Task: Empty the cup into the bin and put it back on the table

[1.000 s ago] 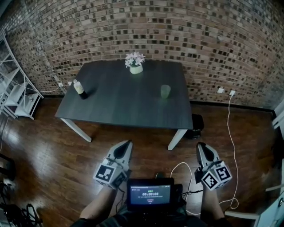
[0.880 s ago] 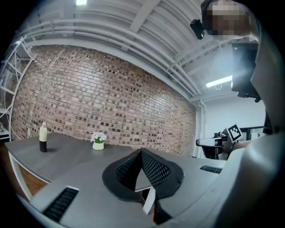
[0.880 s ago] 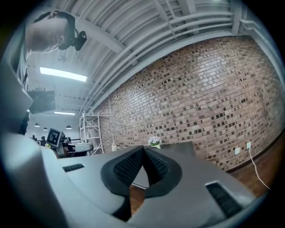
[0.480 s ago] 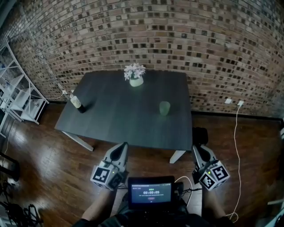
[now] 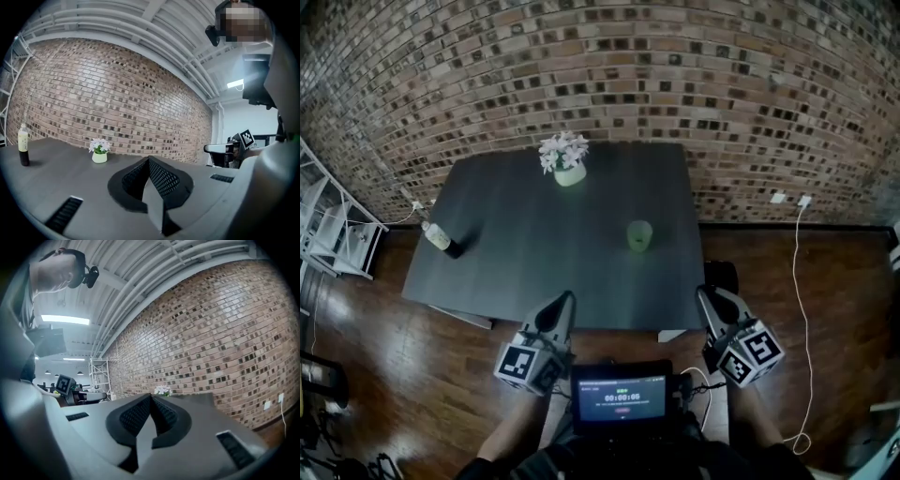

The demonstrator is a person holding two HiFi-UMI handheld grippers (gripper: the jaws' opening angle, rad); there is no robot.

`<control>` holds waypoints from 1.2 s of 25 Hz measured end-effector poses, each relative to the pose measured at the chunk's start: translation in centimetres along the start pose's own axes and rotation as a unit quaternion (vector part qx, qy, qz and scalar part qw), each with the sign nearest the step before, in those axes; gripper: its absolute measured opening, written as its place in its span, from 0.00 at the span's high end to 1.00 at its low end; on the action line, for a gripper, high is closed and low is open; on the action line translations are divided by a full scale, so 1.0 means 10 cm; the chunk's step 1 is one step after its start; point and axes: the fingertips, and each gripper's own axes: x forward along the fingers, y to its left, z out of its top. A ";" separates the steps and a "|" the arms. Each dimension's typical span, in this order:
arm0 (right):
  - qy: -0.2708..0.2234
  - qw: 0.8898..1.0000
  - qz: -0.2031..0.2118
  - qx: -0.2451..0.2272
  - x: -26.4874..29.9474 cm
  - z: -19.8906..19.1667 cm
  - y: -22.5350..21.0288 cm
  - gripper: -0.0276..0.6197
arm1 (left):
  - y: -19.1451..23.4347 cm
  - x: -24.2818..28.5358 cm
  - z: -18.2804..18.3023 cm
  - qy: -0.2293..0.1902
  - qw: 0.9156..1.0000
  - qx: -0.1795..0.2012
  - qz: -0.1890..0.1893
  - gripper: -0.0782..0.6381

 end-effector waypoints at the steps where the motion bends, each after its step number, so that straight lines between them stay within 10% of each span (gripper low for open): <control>1: 0.001 1.000 -0.005 0.002 0.09 0.02 -0.04 0.95 | 0.05 0.09 0.00 0.002 1.000 -0.002 -0.005 0.90; 13: 0.044 0.999 -0.031 -0.004 1.16 -0.04 -0.25 0.95 | 0.71 0.93 0.02 0.028 0.997 -0.010 -0.071 0.90; 30: 0.165 0.986 0.019 -0.002 2.20 -0.30 -0.91 0.95 | 0.90 1.90 -0.46 0.132 0.989 -0.022 -0.068 0.90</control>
